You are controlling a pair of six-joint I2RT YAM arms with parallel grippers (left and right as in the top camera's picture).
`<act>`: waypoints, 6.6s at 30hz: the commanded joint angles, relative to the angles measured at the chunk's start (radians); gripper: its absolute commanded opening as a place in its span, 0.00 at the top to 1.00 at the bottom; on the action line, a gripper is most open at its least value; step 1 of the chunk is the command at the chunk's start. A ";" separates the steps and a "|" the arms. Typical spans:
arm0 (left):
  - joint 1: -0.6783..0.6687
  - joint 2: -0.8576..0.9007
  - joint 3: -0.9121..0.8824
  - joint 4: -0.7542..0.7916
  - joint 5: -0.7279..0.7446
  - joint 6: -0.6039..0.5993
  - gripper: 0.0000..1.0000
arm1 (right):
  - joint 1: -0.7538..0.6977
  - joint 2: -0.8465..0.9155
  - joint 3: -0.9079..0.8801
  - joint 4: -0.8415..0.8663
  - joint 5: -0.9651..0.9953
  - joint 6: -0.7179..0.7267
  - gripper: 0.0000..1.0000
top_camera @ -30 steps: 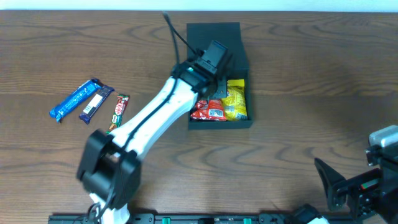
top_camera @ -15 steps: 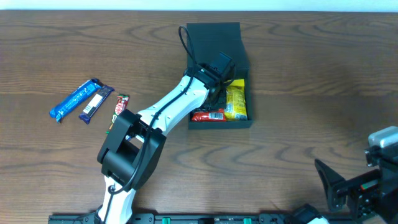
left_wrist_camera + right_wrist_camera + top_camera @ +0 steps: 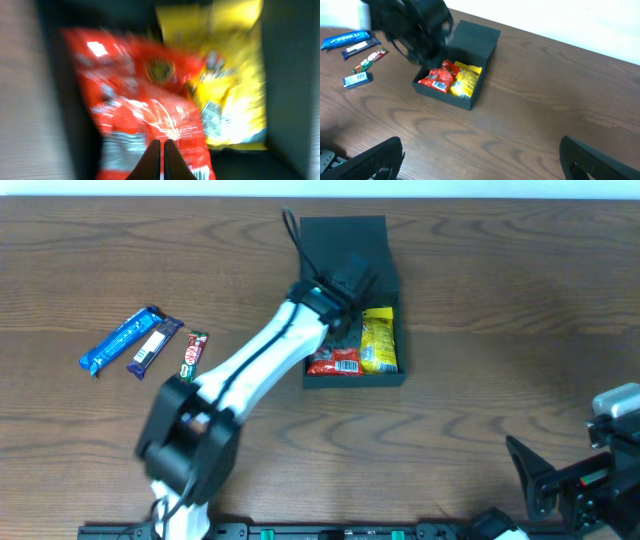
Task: Pack container
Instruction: 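Open the left gripper and withdraw it to the snack pile, then grasp the blue wrapped bar with the left gripper, then carry the blue bar over the box and lower it in, then push the blue bar down along the box's left wall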
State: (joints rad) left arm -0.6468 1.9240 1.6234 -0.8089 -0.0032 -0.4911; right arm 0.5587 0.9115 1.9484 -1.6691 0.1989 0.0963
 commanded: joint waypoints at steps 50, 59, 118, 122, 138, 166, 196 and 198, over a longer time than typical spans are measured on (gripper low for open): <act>1.079 0.118 0.047 -0.048 0.169 1.442 0.09 | 0.004 0.003 0.001 -0.010 0.006 0.009 0.01; 1.078 0.219 0.047 -0.002 0.180 1.457 0.09 | 0.004 0.003 0.001 0.005 0.007 0.031 0.01; 1.068 0.319 0.064 -0.001 0.255 1.278 0.94 | 0.004 0.003 0.001 0.039 0.014 0.075 0.01; 1.038 0.318 0.156 -0.008 0.259 0.974 0.94 | 0.004 0.003 0.001 0.050 0.015 0.063 0.01; 0.557 0.318 0.672 -0.480 0.279 0.124 0.94 | 0.004 0.003 0.001 0.064 0.041 0.064 0.01; -0.014 0.328 0.522 -0.425 -0.205 -0.215 0.94 | 0.004 -0.031 0.129 -0.029 0.002 0.065 0.01; 0.046 0.330 0.326 -0.261 -0.098 -0.145 0.94 | 0.004 -0.031 0.129 -0.028 -0.034 0.083 0.01; 0.046 0.330 0.326 -0.266 -0.088 -0.145 0.94 | 0.004 -0.031 0.129 -0.028 -0.034 0.083 0.01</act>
State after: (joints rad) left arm -0.6033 2.2387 1.9564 -1.0664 -0.1326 -0.6250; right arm 0.5587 0.8871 2.0693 -1.6947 0.1711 0.1650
